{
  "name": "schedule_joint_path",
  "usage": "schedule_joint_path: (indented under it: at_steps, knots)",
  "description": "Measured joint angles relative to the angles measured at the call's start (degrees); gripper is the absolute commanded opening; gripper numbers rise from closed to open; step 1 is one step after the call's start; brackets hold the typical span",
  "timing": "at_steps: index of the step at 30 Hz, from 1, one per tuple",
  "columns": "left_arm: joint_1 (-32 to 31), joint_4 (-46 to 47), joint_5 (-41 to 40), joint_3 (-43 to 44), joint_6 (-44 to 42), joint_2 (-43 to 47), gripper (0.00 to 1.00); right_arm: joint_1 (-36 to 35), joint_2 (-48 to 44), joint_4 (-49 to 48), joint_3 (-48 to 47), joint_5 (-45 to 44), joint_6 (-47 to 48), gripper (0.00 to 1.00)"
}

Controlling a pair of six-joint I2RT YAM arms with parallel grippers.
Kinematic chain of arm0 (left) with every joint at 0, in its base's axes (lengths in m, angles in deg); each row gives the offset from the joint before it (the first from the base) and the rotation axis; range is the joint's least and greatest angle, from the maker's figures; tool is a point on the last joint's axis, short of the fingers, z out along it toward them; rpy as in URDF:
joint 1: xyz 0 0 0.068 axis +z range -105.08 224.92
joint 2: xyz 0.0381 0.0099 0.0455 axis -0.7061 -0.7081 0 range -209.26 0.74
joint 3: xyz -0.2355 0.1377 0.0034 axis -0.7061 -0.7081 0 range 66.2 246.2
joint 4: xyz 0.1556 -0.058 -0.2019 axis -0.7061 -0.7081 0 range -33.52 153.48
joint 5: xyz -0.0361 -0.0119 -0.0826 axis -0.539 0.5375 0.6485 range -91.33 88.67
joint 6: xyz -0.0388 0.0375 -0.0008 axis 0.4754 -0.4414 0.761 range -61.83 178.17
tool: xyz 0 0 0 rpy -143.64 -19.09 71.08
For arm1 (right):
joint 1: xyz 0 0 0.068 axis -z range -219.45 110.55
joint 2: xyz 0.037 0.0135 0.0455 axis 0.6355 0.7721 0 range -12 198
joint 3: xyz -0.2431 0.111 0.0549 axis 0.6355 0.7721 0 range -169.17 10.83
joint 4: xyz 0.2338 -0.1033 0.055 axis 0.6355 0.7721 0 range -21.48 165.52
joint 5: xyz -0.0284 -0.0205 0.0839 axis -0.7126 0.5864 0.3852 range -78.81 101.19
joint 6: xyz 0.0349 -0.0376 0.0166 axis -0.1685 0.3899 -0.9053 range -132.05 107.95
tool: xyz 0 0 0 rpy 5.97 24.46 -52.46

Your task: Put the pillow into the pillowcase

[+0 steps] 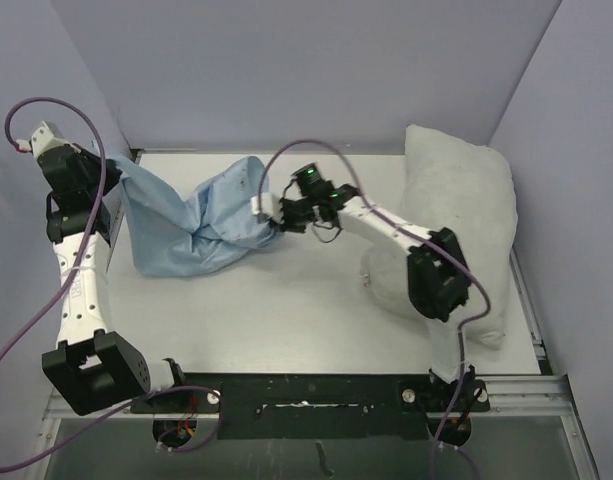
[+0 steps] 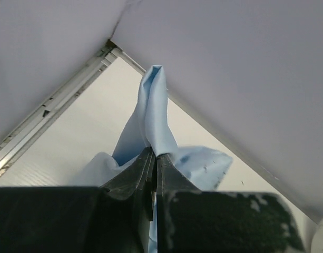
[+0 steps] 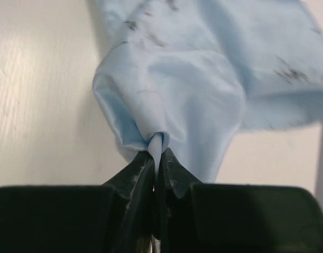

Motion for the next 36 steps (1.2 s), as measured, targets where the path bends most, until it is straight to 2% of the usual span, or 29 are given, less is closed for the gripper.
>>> schedule_joint_path:
  at_steps: [5,8,11,13,15,17,22,26,28,30,33,36]
  knots:
    - [1.6,-0.1,-4.3,-0.7,0.0,0.2,0.0,18.8,-20.8,0.1,12.6,1.6,-5.2,0.0]
    - [1.6,0.2,-5.5,-1.6,0.4,-1.3,0.01,28.2,-29.0,0.0,20.9,-1.0,-6.3,0.0]
    - [1.6,1.2,-4.6,-0.5,0.7,-7.8,0.41,30.6,-30.5,1.9,27.1,-1.7,-7.1,0.0]
    - [1.4,0.8,-2.2,2.1,0.6,-14.6,0.61,30.8,-29.2,4.1,28.8,-0.6,-7.6,0.0]
    - [0.5,-0.9,0.3,4.8,0.3,-21.1,0.74,30.8,-27.5,6.1,29.3,0.9,-8.3,0.0]
    - [-1.5,-3.5,1.9,5.4,-1.1,-24.7,0.8,30.6,-26.5,7.2,29.4,2.4,-9.5,0.0]
    - [-5.9,-5.4,5.5,0.8,-8.9,-21.4,0.81,30.5,-26.3,7.8,29.4,5.8,-11.5,0.0]
    - [-8.6,-3.8,11.5,-10.6,-18.4,-7.7,0.85,30.5,-25.6,7.8,29.4,7.9,-12.6,0.0]
    - [-14.3,-3.6,12.0,-15.4,-23.6,0.2,0.86,30.5,-24.9,8.2,29.3,8.5,-12.9,0.0]
    - [-25.2,-3.8,11.3,-17.9,-31.8,5.7,0.87,30.5,-24.3,8.5,29.3,8.9,-13.2,0.0]
    - [-38.0,-4.5,10.6,-20.1,-45.5,7.1,0.88,30.9,-24.0,9.0,29.3,9.8,-14.0,0.01]
    - [-40.4,-7.6,8.7,-23.5,-55.5,4.2,0.89,32.0,-24.0,9.0,29.2,11.3,-14.8,0.01]
